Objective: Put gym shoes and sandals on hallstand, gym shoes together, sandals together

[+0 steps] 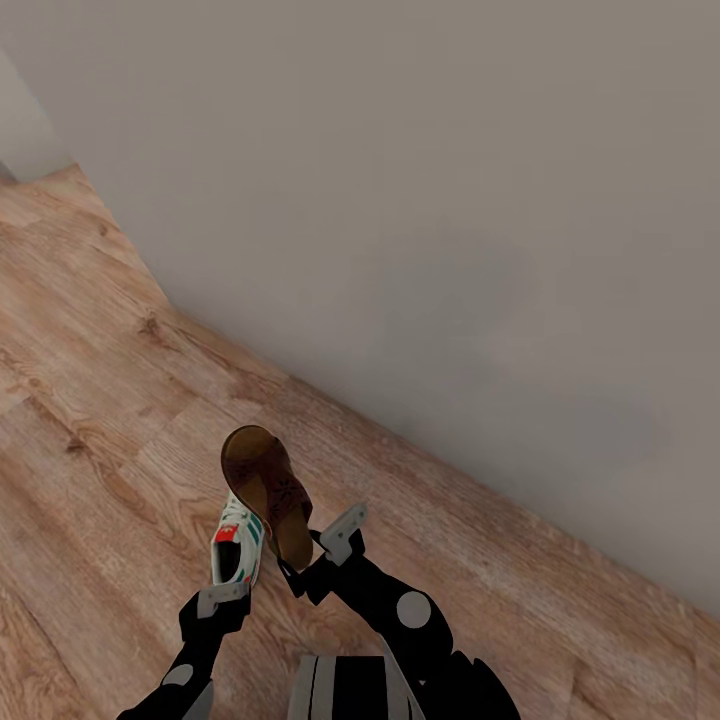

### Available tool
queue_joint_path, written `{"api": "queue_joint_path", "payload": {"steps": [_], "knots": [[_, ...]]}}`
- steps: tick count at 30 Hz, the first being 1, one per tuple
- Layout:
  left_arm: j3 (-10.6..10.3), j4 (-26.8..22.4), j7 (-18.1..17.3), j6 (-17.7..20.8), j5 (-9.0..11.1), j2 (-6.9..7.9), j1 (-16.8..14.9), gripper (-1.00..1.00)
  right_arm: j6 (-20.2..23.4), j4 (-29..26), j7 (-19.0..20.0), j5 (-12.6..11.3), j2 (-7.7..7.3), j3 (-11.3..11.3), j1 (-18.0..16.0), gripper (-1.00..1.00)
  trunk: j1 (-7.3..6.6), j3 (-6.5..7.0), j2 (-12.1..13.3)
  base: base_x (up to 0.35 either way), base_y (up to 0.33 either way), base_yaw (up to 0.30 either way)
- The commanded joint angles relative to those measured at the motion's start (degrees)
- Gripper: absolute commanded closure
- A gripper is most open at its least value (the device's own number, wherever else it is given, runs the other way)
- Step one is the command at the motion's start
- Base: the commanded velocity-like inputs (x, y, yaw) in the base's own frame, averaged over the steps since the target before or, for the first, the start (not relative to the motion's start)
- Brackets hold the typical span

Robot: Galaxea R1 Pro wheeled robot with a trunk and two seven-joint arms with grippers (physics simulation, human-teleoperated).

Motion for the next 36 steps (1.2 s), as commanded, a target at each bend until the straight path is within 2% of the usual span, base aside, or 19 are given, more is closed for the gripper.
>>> {"api": "queue_joint_path", "payload": {"steps": [1,16,36], "knots": [[0.0,0.0,0.0,-0.2,0.4,0.0,0.0,-1.0,0.3,-0.1,0.2,0.4,0.02,0.0,0.0,1.0,-0.01,-0.03,0.0,0.005,0.0,0.0],[0.0,0.0,0.0,-0.2,0.4,-0.01,0.0,-1.0,0.3,-0.1,0.2,0.4,0.02,0.0,0.0,1.0,-0.01,-0.03,0.0,0.076,0.0,0.0],[0.0,0.0,0.0,-0.2,0.4,0.04,-0.1,-1.0,0.3,-0.1,0.2,0.4,0.02,0.0,0.0,1.0,-0.01,-0.03,0.0,0.006,0.0,0.0]]}}
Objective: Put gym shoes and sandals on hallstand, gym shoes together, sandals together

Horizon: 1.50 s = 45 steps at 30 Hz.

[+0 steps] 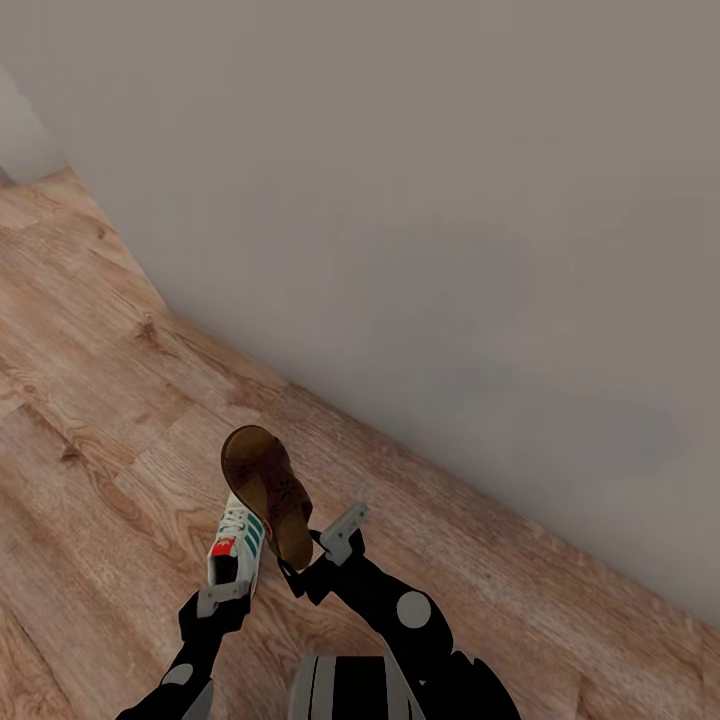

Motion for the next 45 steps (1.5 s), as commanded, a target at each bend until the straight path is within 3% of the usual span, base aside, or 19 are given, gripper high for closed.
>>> {"api": "queue_joint_path", "payload": {"steps": [1,6,7,45], "knots": [[-0.1,0.1,0.0,-0.2,0.4,0.01,0.0,-1.0,0.3,-0.1,0.2,0.4,0.02,0.0,0.0,1.0,-0.01,-0.03,0.0,0.0,0.0,0.0],[0.0,0.1,0.0,-0.2,0.3,-0.02,0.0,-1.0,0.3,-0.1,0.2,0.4,0.02,0.0,0.0,1.0,-0.01,-0.03,0.0,0.0,0.0,0.0],[0.0,0.1,0.0,-0.2,0.3,0.0,0.0,1.0,0.3,-0.1,0.2,0.4,0.02,0.0,0.0,1.0,-0.01,-0.03,0.0,0.0,0.0,0.0],[-0.1,0.0,0.0,-0.3,0.4,0.04,0.1,1.0,0.3,0.0,0.2,0.4,0.02,0.0,0.0,1.0,-0.01,-0.03,0.0,0.0,0.0,0.0]]}}
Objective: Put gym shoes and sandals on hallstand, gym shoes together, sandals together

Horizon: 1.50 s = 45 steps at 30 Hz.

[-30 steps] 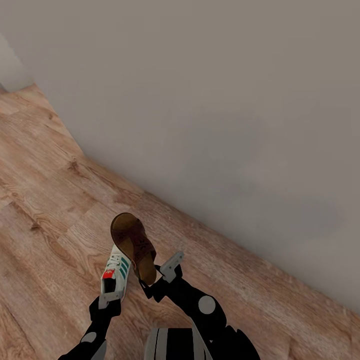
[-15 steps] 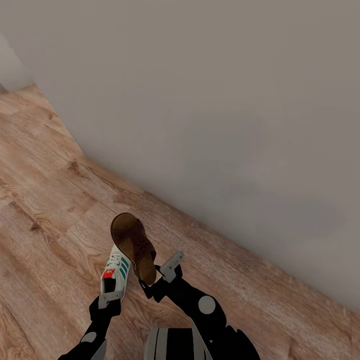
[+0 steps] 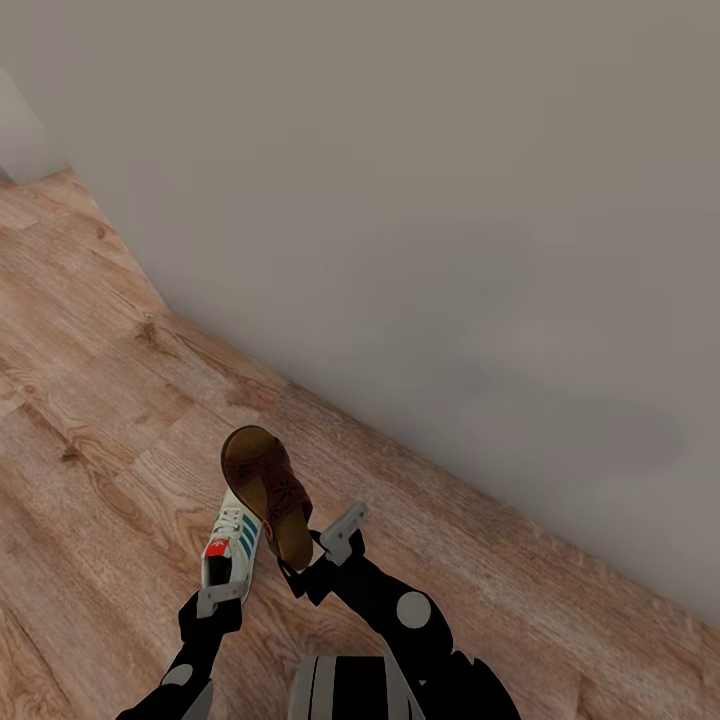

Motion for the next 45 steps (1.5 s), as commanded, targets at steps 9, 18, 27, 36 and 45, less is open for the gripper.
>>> {"api": "queue_joint_path", "payload": {"steps": [9,18,27,36,45], "knots": [[0.0,0.0,0.0,-0.2,0.3,0.0,0.0,1.0,0.3,-0.1,0.2,0.4,0.02,0.0,0.0,1.0,-0.01,-0.03,0.0,0.0,0.0,0.0],[0.0,0.0,0.0,-0.2,0.3,0.0,0.0,1.0,0.3,-0.1,0.2,0.4,0.02,0.0,0.0,1.0,-0.01,-0.03,0.0,0.0,0.0,0.0],[-0.2,0.0,-0.1,-0.2,0.3,0.0,0.0,1.0,0.3,-0.1,0.2,0.4,0.02,0.0,0.0,1.0,-0.19,1.52,0.1,0.0,0.0,0.0],[0.2,-0.6,0.0,-0.2,0.5,0.23,0.1,1.0,0.3,-0.1,0.2,0.4,0.02,0.0,0.0,1.0,-0.42,3.84,0.2,0.0,0.0,-0.012],[0.8,-4.1,0.0,-0.1,0.9,1.45,0.2,1.0,0.3,-0.1,0.2,0.4,0.0,-0.1,0.0,1.0,-0.65,6.6,0.3,0.0,0.0,-0.056]]}}
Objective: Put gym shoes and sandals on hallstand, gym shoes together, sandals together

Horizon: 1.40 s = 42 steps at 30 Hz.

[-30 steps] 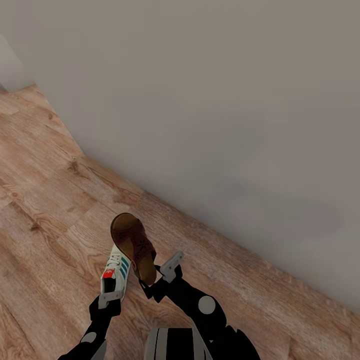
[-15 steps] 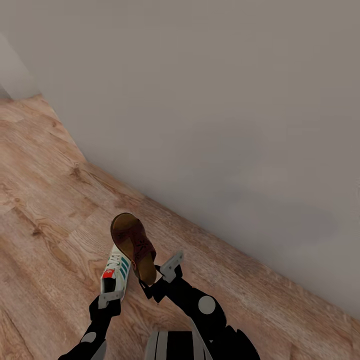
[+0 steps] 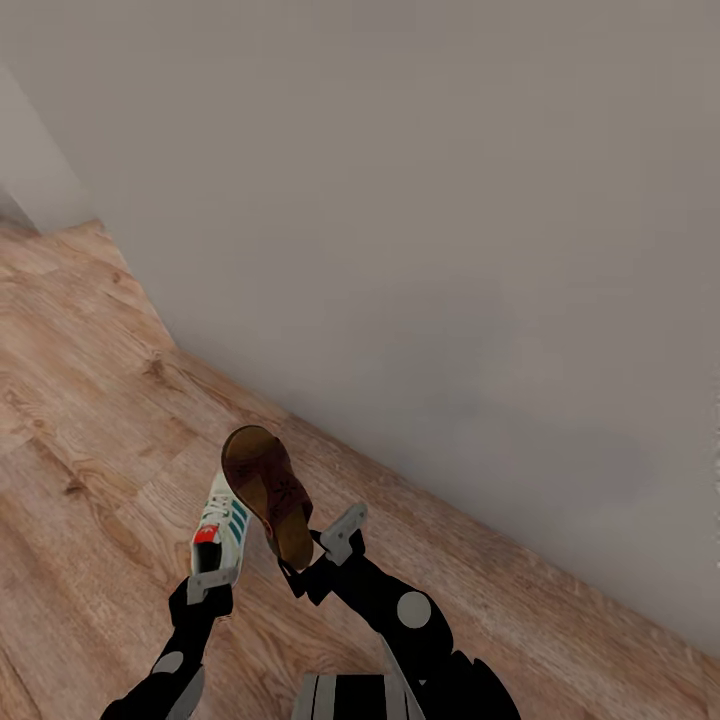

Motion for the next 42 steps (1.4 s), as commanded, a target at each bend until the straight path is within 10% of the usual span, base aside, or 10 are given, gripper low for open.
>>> {"api": "queue_joint_path", "payload": {"steps": [1,11,19,25,42], "knots": [[-0.1,-0.1,0.0,-0.2,0.4,0.53,0.1,1.0,0.3,-0.1,0.2,0.4,0.01,0.0,0.0,1.0,-0.03,0.28,0.0,0.0,0.0,-0.061],[-0.1,-0.3,0.0,-2.3,3.1,5.88,5.7,1.0,0.3,0.2,0.2,0.5,-0.08,-0.1,0.0,1.0,-0.29,3.38,0.1,0.0,0.0,-0.061],[-0.1,-0.2,0.0,-3.5,3.7,6.46,9.0,1.0,0.1,0.4,0.1,0.5,-0.2,-0.1,0.0,1.0,-0.49,5.87,0.2,0.0,0.0,-0.061],[-0.1,-1.2,-0.8,-7.2,8.7,7.52,10.4,1.0,-0.1,4.1,-0.2,0.8,-0.66,-0.6,0.0,1.0,-0.65,7.73,0.3,0.0,0.0,-0.062],[-0.7,-3.4,-0.9,-7.7,8.4,7.26,11.8,1.0,-0.4,10.6,-4.3,0.9,-2.7,-4.7,0.0,1.0,-0.73,9.6,0.4,-0.003,0.005,-0.051]]}}
